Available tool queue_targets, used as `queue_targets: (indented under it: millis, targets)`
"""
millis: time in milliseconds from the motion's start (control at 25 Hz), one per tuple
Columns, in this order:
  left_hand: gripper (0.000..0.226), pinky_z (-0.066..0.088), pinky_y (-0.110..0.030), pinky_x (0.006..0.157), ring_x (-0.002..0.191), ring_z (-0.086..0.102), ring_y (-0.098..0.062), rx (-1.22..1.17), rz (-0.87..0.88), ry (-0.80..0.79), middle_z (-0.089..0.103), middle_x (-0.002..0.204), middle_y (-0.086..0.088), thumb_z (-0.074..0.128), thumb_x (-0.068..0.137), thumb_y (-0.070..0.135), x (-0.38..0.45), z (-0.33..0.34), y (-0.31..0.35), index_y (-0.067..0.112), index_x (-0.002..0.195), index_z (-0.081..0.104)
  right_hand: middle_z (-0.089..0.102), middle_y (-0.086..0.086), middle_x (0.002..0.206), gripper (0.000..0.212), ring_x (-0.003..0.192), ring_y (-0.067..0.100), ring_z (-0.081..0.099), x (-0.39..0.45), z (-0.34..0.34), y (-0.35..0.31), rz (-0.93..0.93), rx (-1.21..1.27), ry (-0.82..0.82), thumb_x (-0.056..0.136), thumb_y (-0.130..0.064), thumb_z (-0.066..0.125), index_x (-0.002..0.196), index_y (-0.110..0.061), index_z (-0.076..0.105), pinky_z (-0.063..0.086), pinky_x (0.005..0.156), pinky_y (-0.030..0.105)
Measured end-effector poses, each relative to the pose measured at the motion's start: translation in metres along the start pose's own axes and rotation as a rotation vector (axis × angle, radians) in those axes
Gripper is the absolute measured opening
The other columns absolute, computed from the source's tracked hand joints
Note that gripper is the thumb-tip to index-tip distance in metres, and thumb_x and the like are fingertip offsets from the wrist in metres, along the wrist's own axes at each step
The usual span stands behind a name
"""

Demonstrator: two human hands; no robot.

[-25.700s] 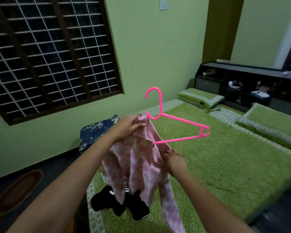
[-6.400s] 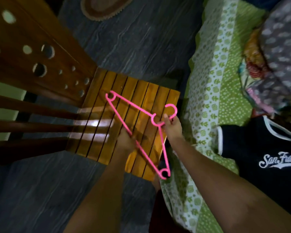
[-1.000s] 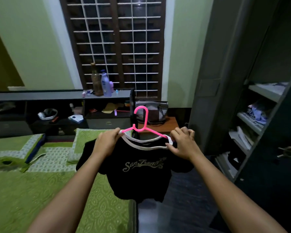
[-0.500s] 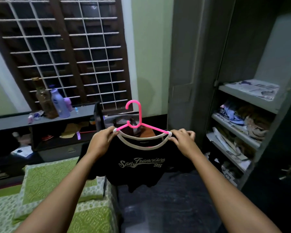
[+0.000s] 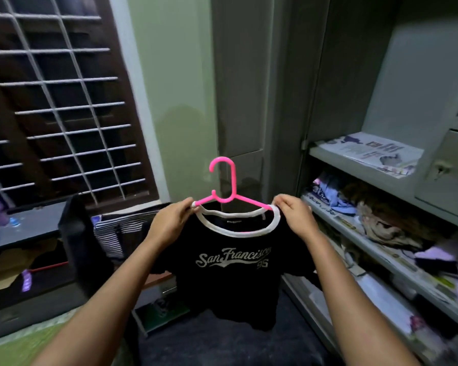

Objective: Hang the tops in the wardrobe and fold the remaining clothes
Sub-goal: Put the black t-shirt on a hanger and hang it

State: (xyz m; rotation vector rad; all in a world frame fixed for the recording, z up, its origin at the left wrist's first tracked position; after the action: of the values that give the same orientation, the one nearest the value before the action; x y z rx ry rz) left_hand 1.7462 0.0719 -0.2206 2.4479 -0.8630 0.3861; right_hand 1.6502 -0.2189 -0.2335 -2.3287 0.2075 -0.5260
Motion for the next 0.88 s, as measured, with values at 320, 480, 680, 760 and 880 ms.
queue_targets:
  millis: [320,480,680,760,880]
  targets:
    - [0.025,0.041,-0.037,0.065,0.081,0.059,-0.023,-0.087,0.188,-0.092,0.062,0.08,0.004,0.042,0.096,0.047,0.137,0.087,0.068,0.025,0.093,0.052,0.065,-0.011,0.104,0.016,0.102,0.01,0.058,-0.009,-0.074,0.081,0.056,-0.184,0.552,0.095,-0.035,0.053,0.108,-0.028,0.059,0.023,0.09,0.028]
    - [0.018,0.04,-0.037,0.068,0.076,0.057,-0.016,-0.249,0.33,-0.194,0.057,0.072,0.007,0.046,0.096,0.044,0.215,0.115,0.096,0.034,0.083,0.052,0.064,-0.009,0.112,0.047,0.106,0.008,0.053,0.002,-0.103,0.101,-0.023,-0.599,0.674,0.079,-0.039,0.065,0.124,-0.026,0.061,0.024,0.09,0.028]
    - [0.023,0.043,-0.036,0.069,0.07,0.056,-0.005,-0.378,0.537,-0.276,0.058,0.076,0.011,0.047,0.095,0.046,0.298,0.15,0.14,0.026,0.086,0.055,0.07,-0.009,0.09,0.028,0.077,0.013,0.061,0.017,-0.147,0.102,-0.01,-0.938,0.938,0.081,-0.028,0.067,0.109,-0.024,0.071,0.031,0.077,0.03]
    - [0.024,0.043,-0.037,0.07,0.069,0.055,-0.004,-0.41,0.592,-0.297,0.058,0.075,0.011,0.047,0.095,0.048,0.321,0.163,0.156,0.027,0.086,0.054,0.072,-0.009,0.088,0.022,0.073,0.014,0.062,0.022,-0.161,0.102,0.019,-0.977,0.965,0.081,-0.026,0.068,0.102,-0.023,0.073,0.03,0.076,0.03]
    - [0.024,0.045,-0.04,0.073,0.075,0.059,-0.013,-0.438,0.671,-0.317,0.059,0.074,0.006,0.048,0.094,0.049,0.343,0.179,0.178,0.027,0.09,0.056,0.073,-0.006,0.089,0.027,0.08,0.019,0.067,0.034,-0.177,0.091,0.184,-0.882,0.865,0.09,-0.036,0.049,0.093,-0.022,0.072,0.027,0.076,0.03]
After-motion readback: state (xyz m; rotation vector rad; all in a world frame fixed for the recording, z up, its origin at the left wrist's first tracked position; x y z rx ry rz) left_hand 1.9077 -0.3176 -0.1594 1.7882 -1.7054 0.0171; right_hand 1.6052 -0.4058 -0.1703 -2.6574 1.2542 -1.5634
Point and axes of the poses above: each hand's wrist, its own x-axis towards the middle knuckle, its own z-axis out of the palm, y = z × x, the point moved 3 cm from there along x, towards the middle knuckle
